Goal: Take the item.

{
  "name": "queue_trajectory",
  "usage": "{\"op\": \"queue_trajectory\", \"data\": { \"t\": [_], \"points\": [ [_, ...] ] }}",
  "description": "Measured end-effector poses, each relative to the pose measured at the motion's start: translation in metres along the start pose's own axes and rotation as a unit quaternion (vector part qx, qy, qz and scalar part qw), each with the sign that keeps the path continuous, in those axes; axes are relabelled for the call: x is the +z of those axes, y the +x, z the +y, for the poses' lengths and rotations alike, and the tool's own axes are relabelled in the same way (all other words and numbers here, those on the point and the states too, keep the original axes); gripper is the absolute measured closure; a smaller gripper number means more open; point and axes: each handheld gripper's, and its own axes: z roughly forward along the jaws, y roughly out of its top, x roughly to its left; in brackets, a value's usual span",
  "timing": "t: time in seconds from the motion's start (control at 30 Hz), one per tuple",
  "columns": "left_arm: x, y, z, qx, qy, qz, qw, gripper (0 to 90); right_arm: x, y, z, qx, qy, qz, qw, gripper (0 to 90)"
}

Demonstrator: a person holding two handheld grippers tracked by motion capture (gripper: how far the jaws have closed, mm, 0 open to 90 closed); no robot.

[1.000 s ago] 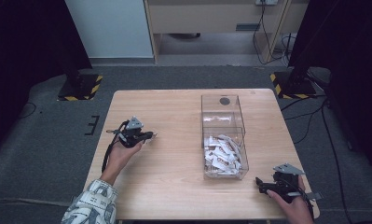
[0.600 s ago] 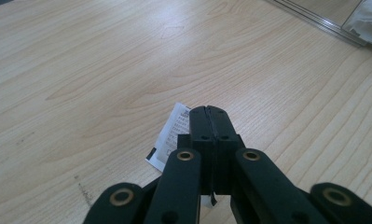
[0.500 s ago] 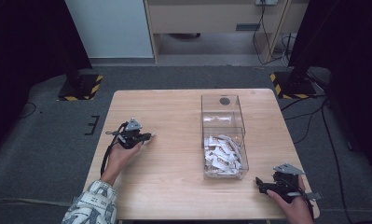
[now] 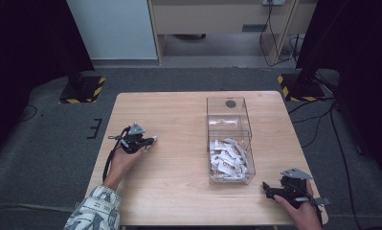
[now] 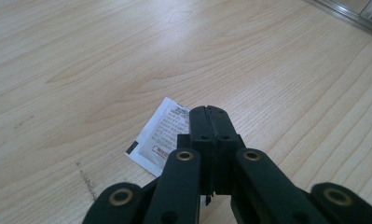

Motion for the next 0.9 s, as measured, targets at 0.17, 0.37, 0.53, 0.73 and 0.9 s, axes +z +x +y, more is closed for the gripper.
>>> {"op": "queue_trajectory", "data": {
  "t": [0.17,0.37,0.53,0.73,0.9],
  "points": [
    [0.002,0.001,-0.001,-0.001,0.004,0.001,1.0000,89.3,0.000,0.000,0.000,0.000,0.000,0.000,1.0000,0.8],
    [0.005,0.003,-0.003,-0.008,0.004,0.004,1.0000,88.8,0.000,0.000,0.000,0.000,0.000,0.000,1.0000,0.8],
    [0.007,0.003,-0.003,-0.008,0.006,0.004,0.9999,88.8,0.000,0.000,0.000,0.000,0.000,0.000,1.0000,0.8],
    [0.012,0.004,-0.004,-0.012,0.007,0.004,0.9999,88.5,0.000,0.000,0.000,0.000,0.000,0.000,1.0000,0.8],
    [0.012,0.003,-0.003,-0.011,0.007,0.004,0.9999,86.0,0.000,0.000,0.000,0.000,0.000,0.000,1.0000,0.8]
  ]
}}
